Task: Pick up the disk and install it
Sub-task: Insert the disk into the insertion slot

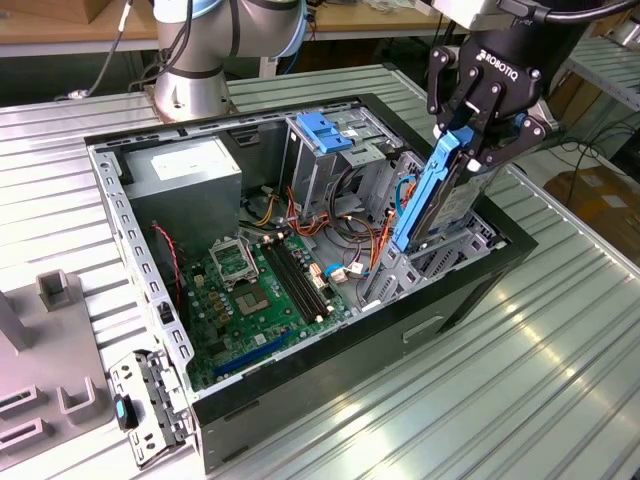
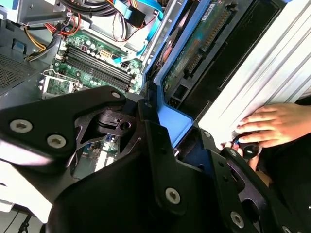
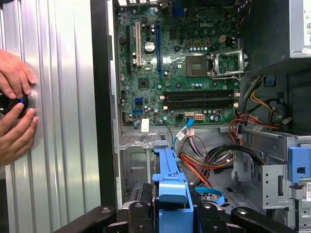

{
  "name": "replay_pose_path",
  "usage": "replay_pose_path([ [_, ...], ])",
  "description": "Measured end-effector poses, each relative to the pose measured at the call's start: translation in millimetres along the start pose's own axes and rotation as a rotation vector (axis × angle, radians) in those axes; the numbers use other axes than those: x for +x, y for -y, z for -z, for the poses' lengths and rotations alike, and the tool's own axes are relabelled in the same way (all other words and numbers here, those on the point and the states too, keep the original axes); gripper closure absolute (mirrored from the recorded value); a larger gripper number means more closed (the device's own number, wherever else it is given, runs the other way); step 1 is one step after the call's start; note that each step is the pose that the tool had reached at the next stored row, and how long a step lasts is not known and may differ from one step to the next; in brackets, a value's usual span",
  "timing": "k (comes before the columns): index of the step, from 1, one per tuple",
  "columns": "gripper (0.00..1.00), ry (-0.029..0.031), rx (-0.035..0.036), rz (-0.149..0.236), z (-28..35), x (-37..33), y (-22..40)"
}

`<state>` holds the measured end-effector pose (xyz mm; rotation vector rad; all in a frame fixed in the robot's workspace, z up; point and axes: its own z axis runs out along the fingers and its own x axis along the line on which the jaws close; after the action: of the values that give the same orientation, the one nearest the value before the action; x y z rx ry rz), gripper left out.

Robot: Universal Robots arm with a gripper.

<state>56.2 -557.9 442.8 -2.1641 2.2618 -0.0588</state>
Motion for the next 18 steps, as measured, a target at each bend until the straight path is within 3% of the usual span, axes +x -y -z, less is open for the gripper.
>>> replay_pose_path([
  [12, 0.63, -0.0002, -0.0067, 0.0, -6.4, 1.5, 0.6],
  [18, 0.63, -0.0004, -0.0084, 0.0, -13.0, 2.0, 1.4],
])
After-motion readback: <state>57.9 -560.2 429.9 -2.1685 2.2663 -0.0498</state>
